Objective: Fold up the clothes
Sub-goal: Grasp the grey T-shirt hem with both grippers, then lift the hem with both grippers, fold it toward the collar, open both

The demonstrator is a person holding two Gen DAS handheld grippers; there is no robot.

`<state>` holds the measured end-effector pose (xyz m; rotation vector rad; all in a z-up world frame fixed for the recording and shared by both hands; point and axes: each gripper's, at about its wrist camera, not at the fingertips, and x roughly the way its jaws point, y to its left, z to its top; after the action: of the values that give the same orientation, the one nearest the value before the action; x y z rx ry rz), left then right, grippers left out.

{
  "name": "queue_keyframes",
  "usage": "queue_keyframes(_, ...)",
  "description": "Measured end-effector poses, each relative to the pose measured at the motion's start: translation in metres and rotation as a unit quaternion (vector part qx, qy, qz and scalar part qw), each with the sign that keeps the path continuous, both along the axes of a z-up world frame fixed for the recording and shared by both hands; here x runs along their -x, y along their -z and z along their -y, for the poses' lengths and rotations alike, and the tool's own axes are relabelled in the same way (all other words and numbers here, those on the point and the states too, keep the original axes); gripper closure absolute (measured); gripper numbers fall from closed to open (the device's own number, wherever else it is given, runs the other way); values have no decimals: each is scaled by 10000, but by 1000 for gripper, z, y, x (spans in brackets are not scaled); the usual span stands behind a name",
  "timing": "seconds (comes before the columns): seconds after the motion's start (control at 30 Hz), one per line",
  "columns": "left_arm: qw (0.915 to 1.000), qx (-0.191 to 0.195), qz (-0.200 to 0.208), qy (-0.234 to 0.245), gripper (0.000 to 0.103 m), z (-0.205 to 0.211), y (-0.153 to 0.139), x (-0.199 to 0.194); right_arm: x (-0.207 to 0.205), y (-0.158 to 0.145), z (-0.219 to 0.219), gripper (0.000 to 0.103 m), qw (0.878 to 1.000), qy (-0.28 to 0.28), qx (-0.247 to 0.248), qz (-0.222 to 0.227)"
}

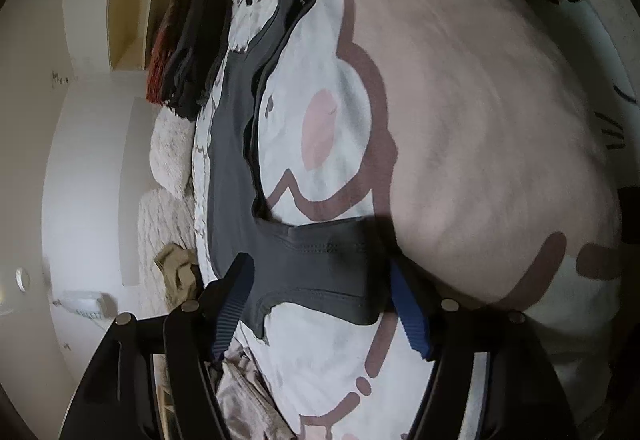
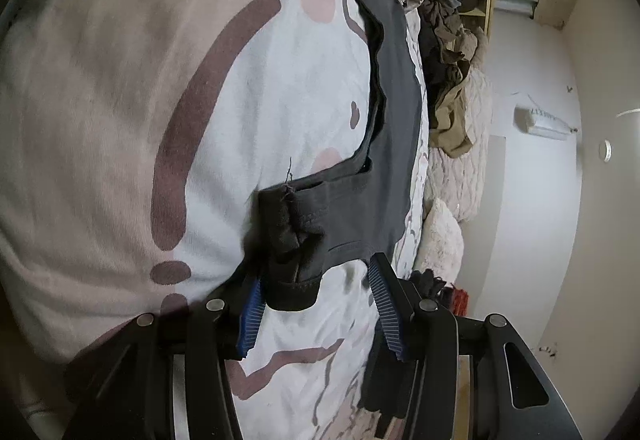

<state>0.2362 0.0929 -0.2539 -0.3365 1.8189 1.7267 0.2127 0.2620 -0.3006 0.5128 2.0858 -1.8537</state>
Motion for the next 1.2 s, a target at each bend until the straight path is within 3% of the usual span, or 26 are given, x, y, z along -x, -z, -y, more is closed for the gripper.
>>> queue_keyframes(0.27, 9999, -36, 60, -142, 36, -8, 1, 8, -9, -2, 4, 53, 9978, -561, -201, -276)
queue_keyframes(0.37, 9990, -173, 239, -340, 36, -10, -3, 15, -7, 0, 6, 66, 9975, -641, -261, -162)
queue_keyframes(0.4, 9986, -203, 314, -386, 39, -11, -4, 18, -5, 1, 6, 76, 9975, -638, -291, -103)
queue_keyframes(0.43, 9979, -228, 419, -434, 52, -12, -4, 19, -4, 2, 6, 84, 9976, -612, -318, -47)
queue_keyframes(0.47, 9971, -254, 524, -483, 62, -13, -5, 21, -2, 2, 6, 86, 9978, -576, -324, -6)
queue_keyframes(0.5, 9964, -269, 607, -528, 82, -14, -6, 22, -1, 0, 6, 89, 9980, -548, -301, 14)
queue_keyframes(0.53, 9958, -270, 660, -568, 93, -14, -7, 24, 0, -1, 6, 91, 9983, -520, -278, 34)
queue_keyframes(0.7, 9940, -524, 787, -559, 97, -11, -24, 24, 5, -33, 8, 95, 9991, -332, 226, -135)
queue_keyframes(0.83, 9958, -684, 401, -454, 98, -9, -45, 21, -1, -63, 8, 96, 9960, -463, 613, -450)
queue_keyframes(0.93, 9944, -820, 394, -544, 98, -3, -64, 22, 0, -78, 5, 96, 9957, -325, 727, -479)
queue_keyframes(1.1, 9948, -727, 488, -528, 98, 5, -67, 16, -5, -66, 2, 97, 9986, -290, 436, -43)
queue_keyframes(1.2, 9886, -968, 731, -896, 98, 4, -70, 32, -6, -58, 2, 97, 9989, -253, 366, 136)
